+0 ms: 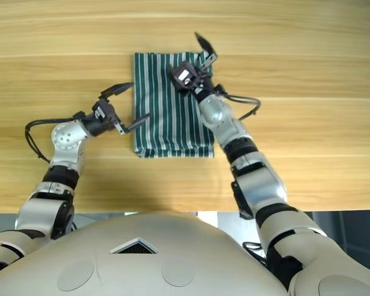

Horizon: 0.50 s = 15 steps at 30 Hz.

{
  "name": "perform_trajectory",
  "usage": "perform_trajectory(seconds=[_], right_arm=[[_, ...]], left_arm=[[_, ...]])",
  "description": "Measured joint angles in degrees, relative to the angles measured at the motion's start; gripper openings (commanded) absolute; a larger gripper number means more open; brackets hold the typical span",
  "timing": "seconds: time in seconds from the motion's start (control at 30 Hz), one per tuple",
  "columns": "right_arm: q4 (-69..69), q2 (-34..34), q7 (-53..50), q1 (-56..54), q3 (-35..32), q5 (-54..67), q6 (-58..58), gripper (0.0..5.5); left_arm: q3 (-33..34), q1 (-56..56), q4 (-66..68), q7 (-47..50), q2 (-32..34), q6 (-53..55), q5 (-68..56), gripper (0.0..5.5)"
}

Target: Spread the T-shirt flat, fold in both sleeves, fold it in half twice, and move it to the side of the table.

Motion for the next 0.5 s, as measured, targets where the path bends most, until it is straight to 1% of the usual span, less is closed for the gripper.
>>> perform_trajectory(seconds=[0.13, 0.2, 0.3, 0.4, 0.5], right_arm=[[-10.61, -2.30, 0.25, 3.68, -2.88, 0.92, -0.36, 5.38], [-15.32, -4.17, 2.66, 6.05, -3.44, 1.30, -0.14, 5.38], [-21.83, -8.44, 10.52, 11.06, -2.52, 2.16, 0.02, 5.38], [-28.42, -15.55, 23.48, 18.72, -0.22, 5.07, -0.06, 5.38], [-32.01, -20.50, 31.90, 23.95, 0.86, 7.06, 0.09, 5.38]], left_arm=[[-1.97, 2.53, -4.85, -1.65, 2.36, 0.96, 0.28, 4.48], [-2.71, 3.96, -6.36, -1.66, 3.44, 0.98, 1.32, 4.48], [-3.92, 5.18, -7.80, -1.22, 4.38, 0.97, 3.23, 4.48], [-4.52, 5.57, -8.70, 0.19, 4.92, 0.96, 4.83, 4.48], [-5.22, 5.66, -8.83, 1.58, 5.08, 0.94, 5.93, 4.48]])
